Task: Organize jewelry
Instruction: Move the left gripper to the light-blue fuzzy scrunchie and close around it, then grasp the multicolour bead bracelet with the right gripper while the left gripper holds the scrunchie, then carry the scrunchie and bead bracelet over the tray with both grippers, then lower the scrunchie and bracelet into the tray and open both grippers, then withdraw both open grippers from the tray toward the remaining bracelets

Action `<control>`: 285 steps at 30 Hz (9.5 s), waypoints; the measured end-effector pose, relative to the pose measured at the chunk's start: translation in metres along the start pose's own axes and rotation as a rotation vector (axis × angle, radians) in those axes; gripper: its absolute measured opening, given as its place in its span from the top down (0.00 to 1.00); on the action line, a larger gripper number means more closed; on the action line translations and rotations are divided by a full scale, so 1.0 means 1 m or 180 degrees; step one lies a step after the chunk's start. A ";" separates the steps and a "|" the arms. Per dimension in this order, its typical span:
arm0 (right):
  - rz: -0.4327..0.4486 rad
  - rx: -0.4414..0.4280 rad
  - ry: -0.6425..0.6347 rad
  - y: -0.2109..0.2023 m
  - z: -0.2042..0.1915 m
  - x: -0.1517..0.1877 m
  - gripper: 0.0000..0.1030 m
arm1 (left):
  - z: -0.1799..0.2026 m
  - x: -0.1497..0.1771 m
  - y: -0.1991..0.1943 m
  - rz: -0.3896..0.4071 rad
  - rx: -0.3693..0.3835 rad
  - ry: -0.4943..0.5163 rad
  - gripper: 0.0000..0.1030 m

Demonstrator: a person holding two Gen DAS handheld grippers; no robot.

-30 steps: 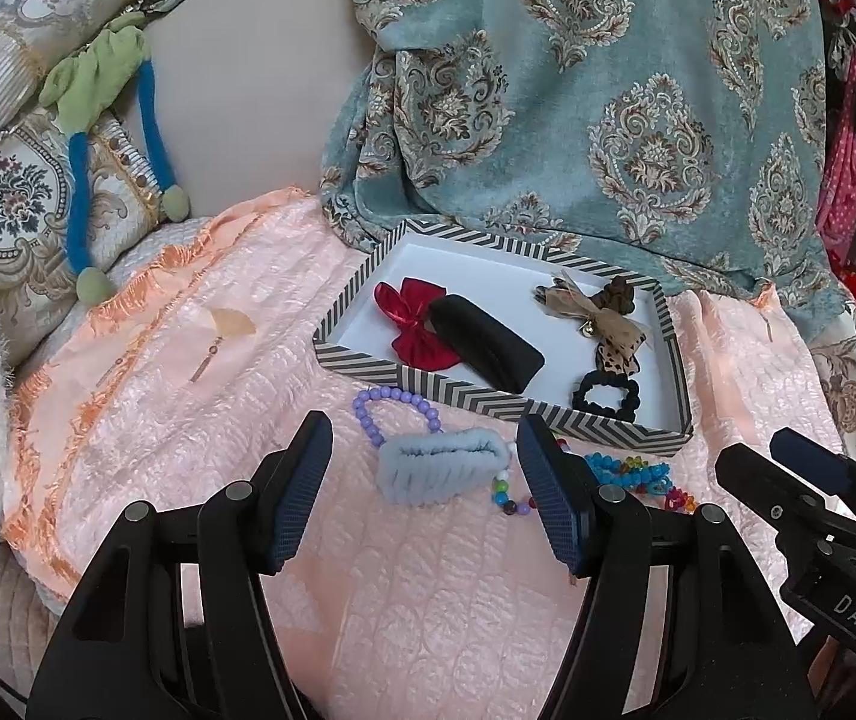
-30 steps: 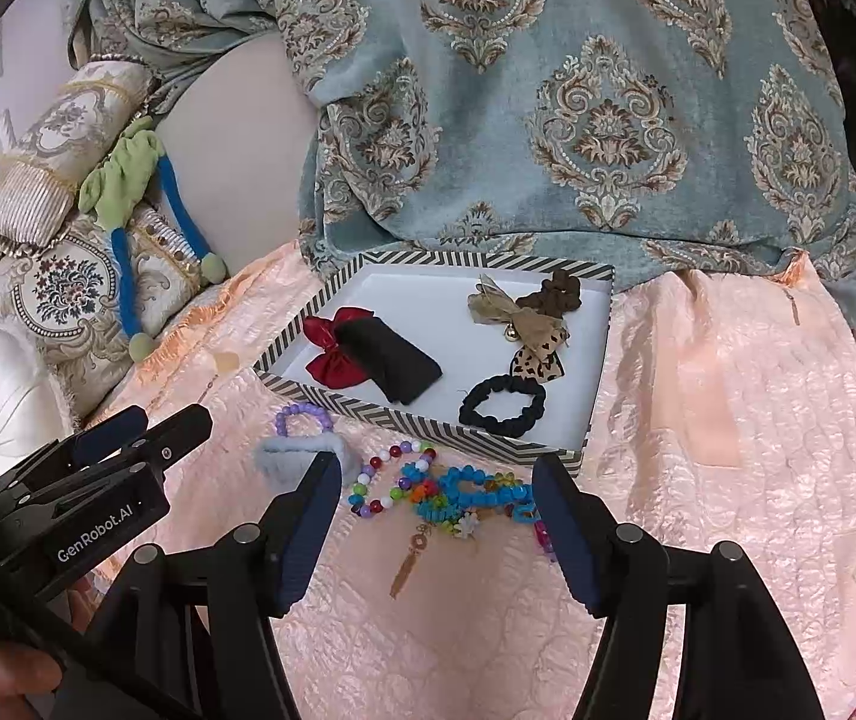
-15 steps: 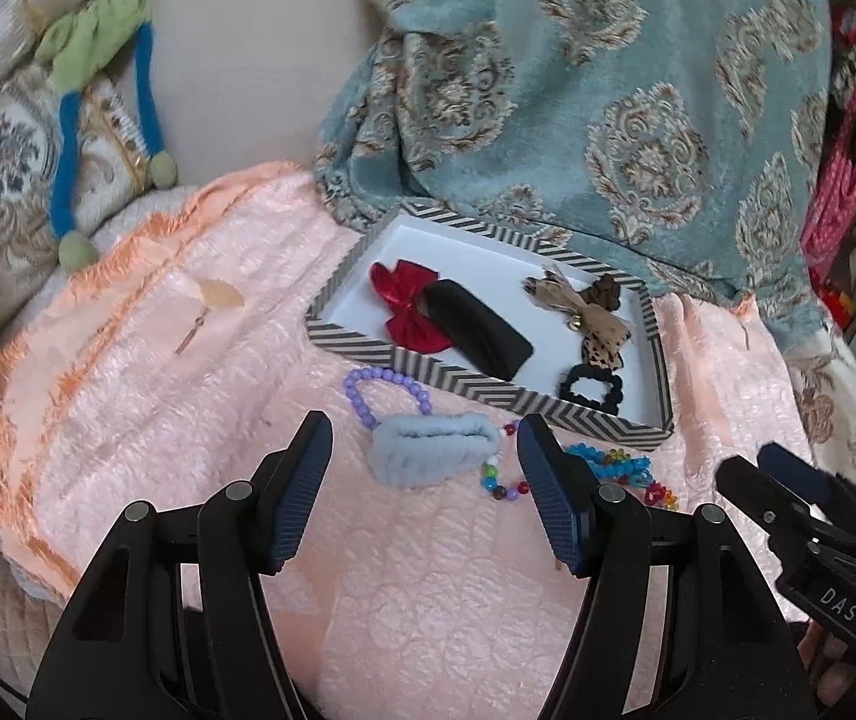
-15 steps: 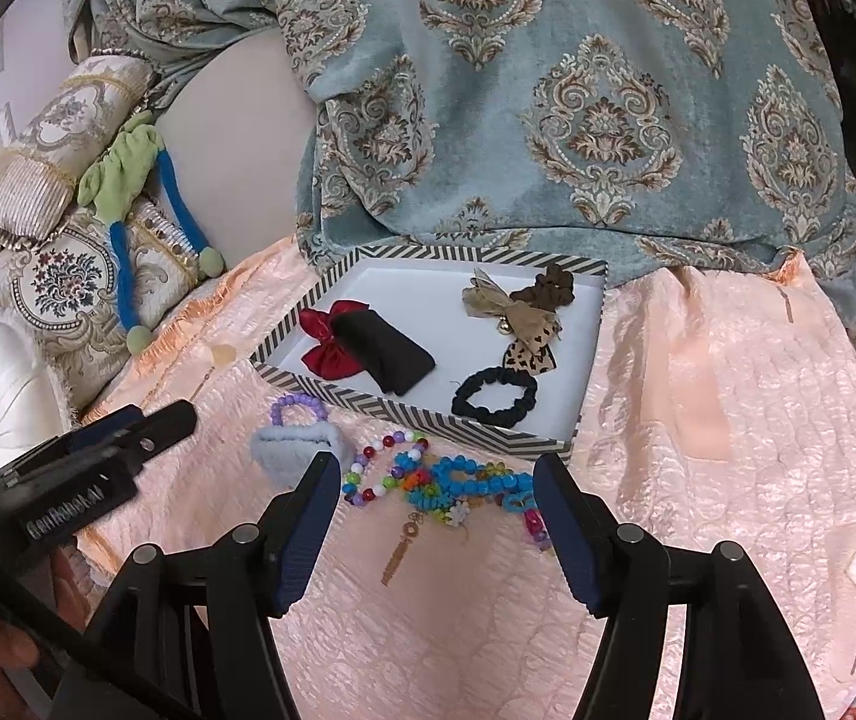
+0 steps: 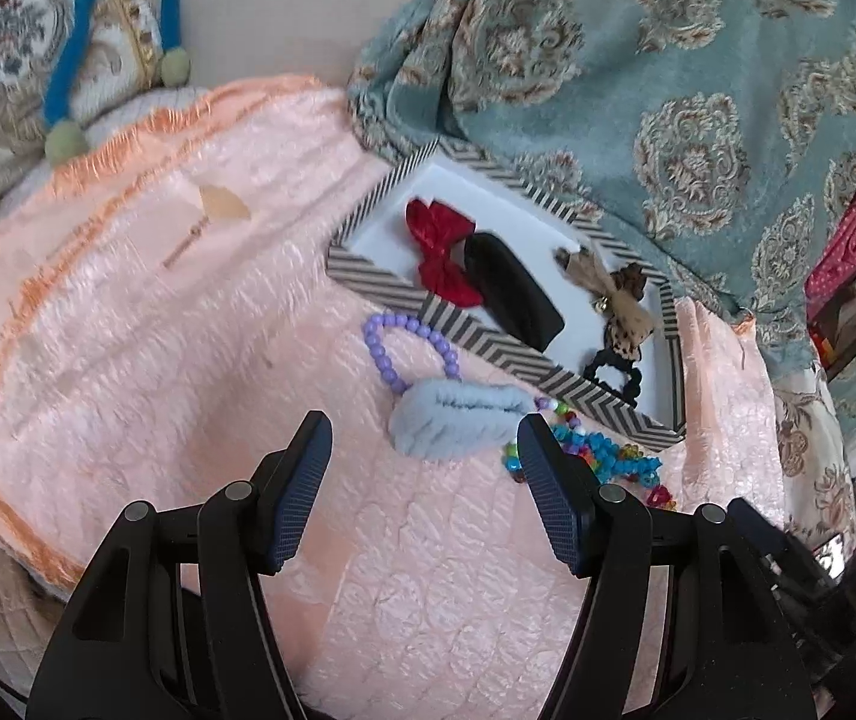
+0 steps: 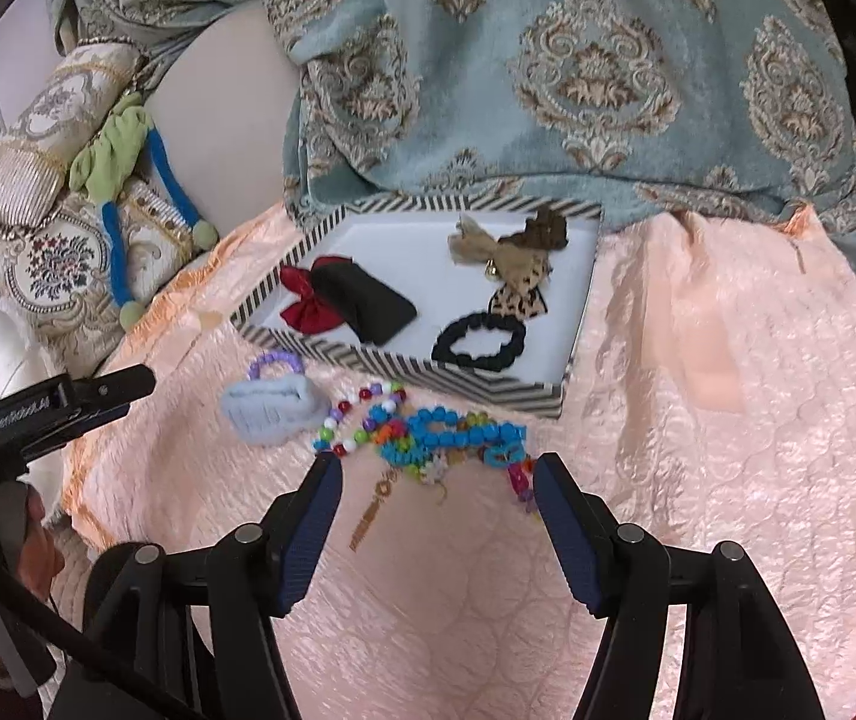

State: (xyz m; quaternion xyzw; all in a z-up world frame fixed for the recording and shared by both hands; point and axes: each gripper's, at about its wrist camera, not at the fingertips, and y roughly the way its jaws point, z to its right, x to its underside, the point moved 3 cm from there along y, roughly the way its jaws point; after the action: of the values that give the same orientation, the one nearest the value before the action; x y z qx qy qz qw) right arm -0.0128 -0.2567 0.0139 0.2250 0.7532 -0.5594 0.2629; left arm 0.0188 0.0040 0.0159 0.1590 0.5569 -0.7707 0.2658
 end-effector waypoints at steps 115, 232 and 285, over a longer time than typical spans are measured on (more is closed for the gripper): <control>-0.0076 -0.0722 0.0434 -0.003 0.027 -0.042 0.92 | 0.018 -0.015 0.007 0.0021 0.0060 0.0134 0.87; 0.0098 0.0189 -0.0039 0.012 -0.028 -0.054 0.50 | 0.062 -0.028 0.005 0.0477 -0.0526 0.0833 0.49; 0.0156 0.0200 -0.0186 -0.036 -0.040 -0.022 0.37 | 0.067 0.020 -0.026 0.0447 -0.0481 0.0812 0.49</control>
State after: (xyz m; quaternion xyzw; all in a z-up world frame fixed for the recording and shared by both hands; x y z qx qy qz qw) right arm -0.0244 -0.2294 0.0641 0.2350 0.7216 -0.5825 0.2912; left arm -0.0092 -0.0578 0.0469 0.2737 0.6301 -0.6797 0.2573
